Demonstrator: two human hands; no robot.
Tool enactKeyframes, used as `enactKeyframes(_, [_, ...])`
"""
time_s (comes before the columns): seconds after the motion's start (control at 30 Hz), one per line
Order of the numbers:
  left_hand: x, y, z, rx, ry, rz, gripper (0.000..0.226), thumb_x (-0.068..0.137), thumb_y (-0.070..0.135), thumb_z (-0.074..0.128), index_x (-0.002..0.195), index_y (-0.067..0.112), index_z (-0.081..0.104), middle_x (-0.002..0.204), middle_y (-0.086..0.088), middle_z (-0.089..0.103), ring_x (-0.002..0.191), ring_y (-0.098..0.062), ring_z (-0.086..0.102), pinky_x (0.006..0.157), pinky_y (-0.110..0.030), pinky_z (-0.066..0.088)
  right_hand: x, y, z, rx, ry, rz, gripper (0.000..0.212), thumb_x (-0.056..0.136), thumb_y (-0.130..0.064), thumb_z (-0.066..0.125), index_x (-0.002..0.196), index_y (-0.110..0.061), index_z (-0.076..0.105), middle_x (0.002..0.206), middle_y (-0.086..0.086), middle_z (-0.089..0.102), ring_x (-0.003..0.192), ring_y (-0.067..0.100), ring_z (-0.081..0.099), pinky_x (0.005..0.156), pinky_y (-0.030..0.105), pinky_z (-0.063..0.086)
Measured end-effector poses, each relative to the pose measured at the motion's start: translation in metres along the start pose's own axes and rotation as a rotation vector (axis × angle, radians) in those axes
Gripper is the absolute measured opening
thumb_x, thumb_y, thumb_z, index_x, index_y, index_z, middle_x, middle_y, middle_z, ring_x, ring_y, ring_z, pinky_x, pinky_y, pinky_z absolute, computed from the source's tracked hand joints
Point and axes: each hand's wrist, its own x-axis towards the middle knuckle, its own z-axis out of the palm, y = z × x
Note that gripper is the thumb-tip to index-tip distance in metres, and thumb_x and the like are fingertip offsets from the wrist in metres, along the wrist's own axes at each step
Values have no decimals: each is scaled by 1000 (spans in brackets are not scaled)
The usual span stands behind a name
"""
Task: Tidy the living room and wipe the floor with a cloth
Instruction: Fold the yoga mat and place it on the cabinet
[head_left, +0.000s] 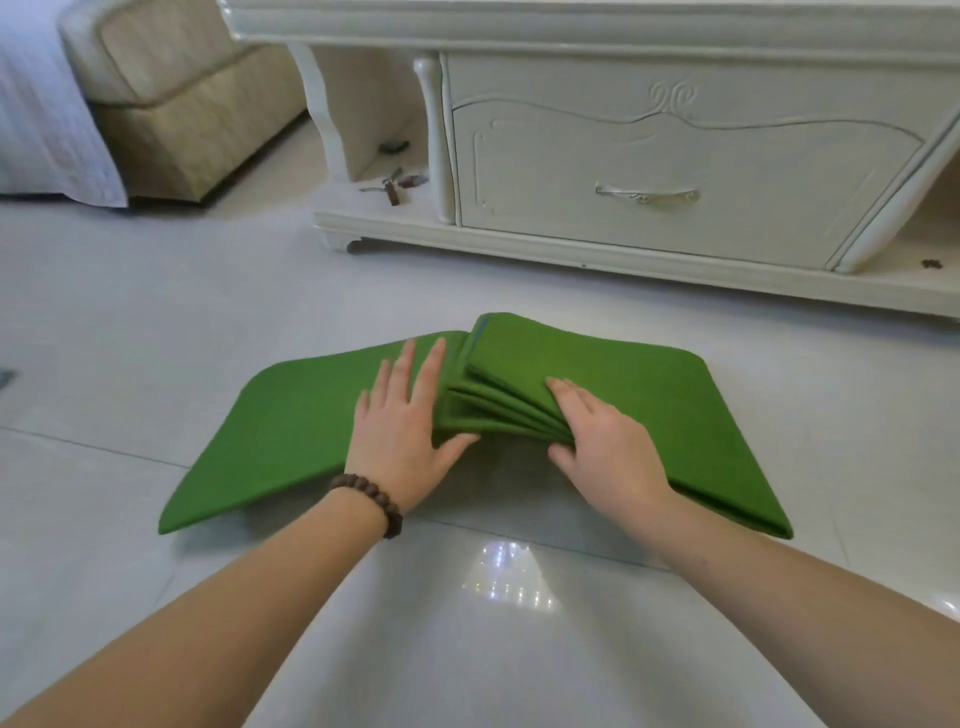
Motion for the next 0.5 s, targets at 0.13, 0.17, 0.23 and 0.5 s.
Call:
enactKeyframes(0.13, [-1,-9,-12,-55,-117,-185,65,92,55,46,144,18,34,133,-7,55,114,-25,55,92,-40,49,-4,3,-14,75,80,51,71,89,-27,61,149,-24,24,151,-1,36,131,19,43,101,31,40])
enactKeyframes(0.17, [0,-2,-19,-98,-112,-158,58,94,50,44,143,18,39,123,-6,61,105,-24,60,86,-37,51,-5,5,-19,105,111,62,70,88,-26,61,149,-24,25,150,-1,38,131,18,43,100,30,40])
enactKeyframes(0.23, [4,18,-32,-207,-59,-110,53,97,45,43,144,19,42,112,-7,67,95,-23,63,82,-35,52,-6,9,-34,170,185,90,68,87,-23,63,147,-23,30,147,0,43,130,19,45,100,29,39])
enactKeyframes(0.5, [46,135,-83,-802,-79,61,64,95,40,53,151,26,25,144,-1,46,125,-14,49,107,-37,42,-12,54,-98,447,424,212,62,82,-13,68,138,-21,42,121,0,61,110,22,57,87,25,41])
